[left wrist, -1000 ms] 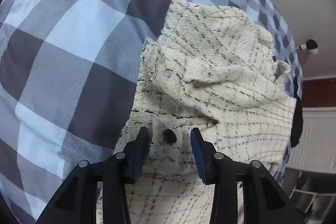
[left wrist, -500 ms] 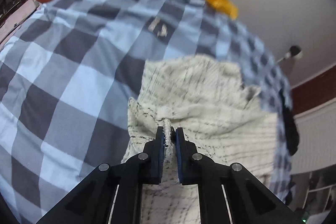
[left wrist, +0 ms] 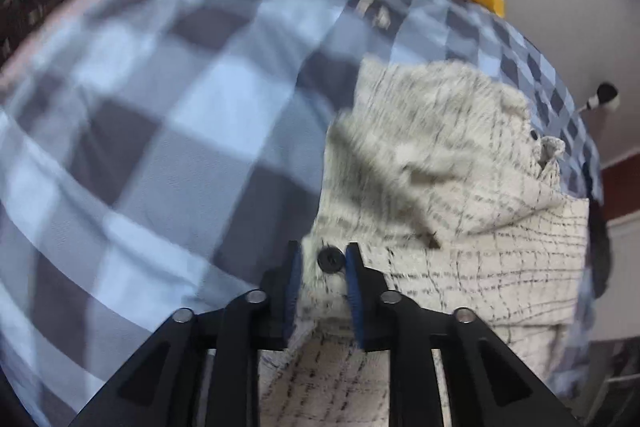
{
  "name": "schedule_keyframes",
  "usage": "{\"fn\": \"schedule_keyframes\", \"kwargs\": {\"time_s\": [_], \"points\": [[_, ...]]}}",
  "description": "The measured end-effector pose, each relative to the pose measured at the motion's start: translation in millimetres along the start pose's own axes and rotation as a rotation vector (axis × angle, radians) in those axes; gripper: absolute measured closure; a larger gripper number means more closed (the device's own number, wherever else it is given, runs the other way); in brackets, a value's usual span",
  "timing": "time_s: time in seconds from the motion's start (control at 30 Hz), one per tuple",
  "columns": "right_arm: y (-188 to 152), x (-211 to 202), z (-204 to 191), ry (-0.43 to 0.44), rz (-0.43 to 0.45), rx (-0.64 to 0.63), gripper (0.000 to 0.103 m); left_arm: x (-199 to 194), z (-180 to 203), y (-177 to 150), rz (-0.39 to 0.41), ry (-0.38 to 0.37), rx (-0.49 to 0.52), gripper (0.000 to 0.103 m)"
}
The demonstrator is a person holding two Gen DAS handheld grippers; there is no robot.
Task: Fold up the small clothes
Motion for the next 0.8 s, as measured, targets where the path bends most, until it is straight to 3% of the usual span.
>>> {"fn": "schedule_keyframes", "kwargs": {"time_s": [0.03, 0.07, 0.1, 0.2, 0.33, 0.5, 0.57, 0.67, 0.8], "points": [[0.4, 1.2, 0.1, 0.001, -0.003, 0.006, 0.028, -11.1, 4.4, 5.0, 0.047, 0.015, 0.020, 0.059], [-0.1, 2.1, 1.7, 0.002, -0.007, 0.013, 0.028, -23.2, 8.9, 10.6, 0.095, 0.031, 0.033, 0.021], [-0.1, 2.6, 2.3, 0.003, -0.010, 0.015, 0.028, -35.6, 11.7, 17.7, 0.146, 0.055, 0.035, 0.003], [1.3, 1.5, 4.5, -0.010, -0.015, 0.015, 0.028, -67.2, 16.4, 29.7, 0.285, 0.094, -0.003, 0.000], [4.9, -6.2, 15.8, -0.040, -0.001, 0.022, 0.028, -75.8, 36.2, 27.3, 0.265, 0.034, 0.047, 0.000], [24.9, -18.9, 37.3, -0.078, 0.008, 0.016, 0.028, -59.8, 63.2, 7.1, 0.265, 0.049, 0.188, 0.000], [45.8, -20.7, 39.1, -0.045, 0.012, 0.005, 0.028, -51.5, 72.4, -0.4, 0.272, 0.065, 0.243, 0.000], [104.7, -13.8, 22.4, -0.055, 0.040, -0.124, 0.028, -39.6, 87.5, -6.3, 0.300, 0.093, 0.316, 0.000], [164.5, 31.7, -0.2, -0.038, 0.016, -0.263, 0.028, -14.4, 112.6, -4.8, 0.316, 0.081, 0.381, 0.000]]}}
Point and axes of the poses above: each gripper's, at about its wrist camera, not at the fingertips, and x roughly the way its jaws point, z to its right, y to its top, the point moved 7 cm from there along x, roughly the way its jaws point, and after that the axes turned 14 degrees about -x, right-handed, at the moved point
